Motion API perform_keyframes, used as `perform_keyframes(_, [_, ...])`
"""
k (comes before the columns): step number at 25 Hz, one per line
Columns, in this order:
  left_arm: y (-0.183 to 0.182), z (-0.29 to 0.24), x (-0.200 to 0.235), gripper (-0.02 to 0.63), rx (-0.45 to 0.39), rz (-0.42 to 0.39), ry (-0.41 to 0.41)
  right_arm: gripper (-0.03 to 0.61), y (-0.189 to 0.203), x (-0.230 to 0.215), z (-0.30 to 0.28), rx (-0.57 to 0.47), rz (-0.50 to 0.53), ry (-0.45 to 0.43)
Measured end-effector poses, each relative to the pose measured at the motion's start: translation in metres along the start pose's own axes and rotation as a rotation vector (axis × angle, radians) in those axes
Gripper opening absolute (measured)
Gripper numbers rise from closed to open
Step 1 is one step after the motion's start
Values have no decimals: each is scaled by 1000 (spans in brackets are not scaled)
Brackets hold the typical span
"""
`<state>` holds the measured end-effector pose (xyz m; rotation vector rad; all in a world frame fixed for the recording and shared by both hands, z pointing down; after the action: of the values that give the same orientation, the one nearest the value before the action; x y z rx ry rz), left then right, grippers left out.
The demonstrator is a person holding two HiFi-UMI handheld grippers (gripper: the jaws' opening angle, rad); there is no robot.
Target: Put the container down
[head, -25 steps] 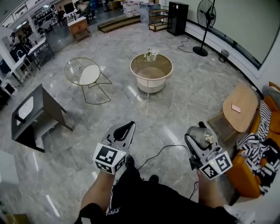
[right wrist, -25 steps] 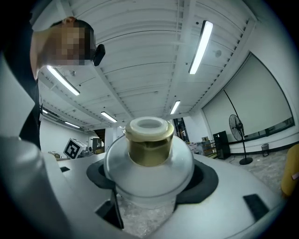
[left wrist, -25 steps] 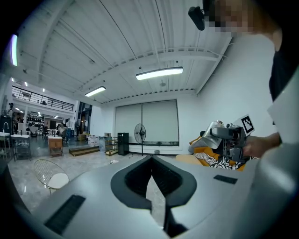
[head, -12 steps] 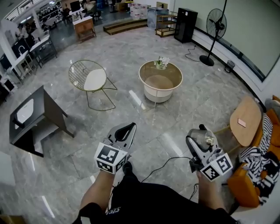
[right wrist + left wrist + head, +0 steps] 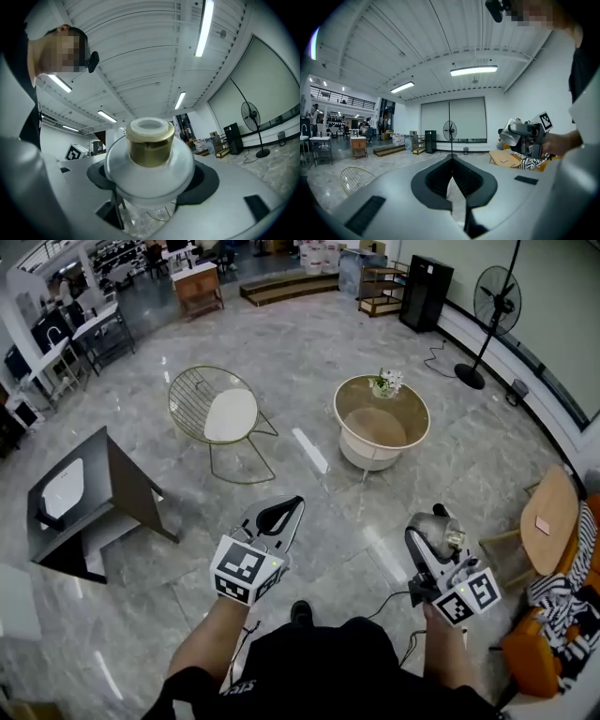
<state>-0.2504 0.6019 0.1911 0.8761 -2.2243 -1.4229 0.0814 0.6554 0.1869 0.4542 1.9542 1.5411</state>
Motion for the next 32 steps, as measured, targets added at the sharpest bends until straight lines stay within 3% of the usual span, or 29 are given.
perform_keyframes(8, [-3,-17,74,11,17,19,-4,345,-5,-14,-78,-9,-50,-5])
perform_keyframes(14, [-5,-65,111,11,54,36,7,345,-9,-56,-122,-5,-44,6])
perform_keyframes(21, [-34,-161,163,11,83,28,1,345,-20,-150,-193,-7,-76,-3])
perform_keyframes(32, [-118,-360,257,11,102,65,-3,345,-79,-341,-309,52,-18,38])
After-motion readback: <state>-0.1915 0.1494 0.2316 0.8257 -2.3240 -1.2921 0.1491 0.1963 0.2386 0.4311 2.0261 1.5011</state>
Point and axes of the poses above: the fingertips, and each gripper's own axes: z backward along the fingers, x to its left, y out of its underside, the point moved 10 cm from there along z, backward along the fingers, and after that the axes turned 15 degrees about x, right-handed, at the moved point
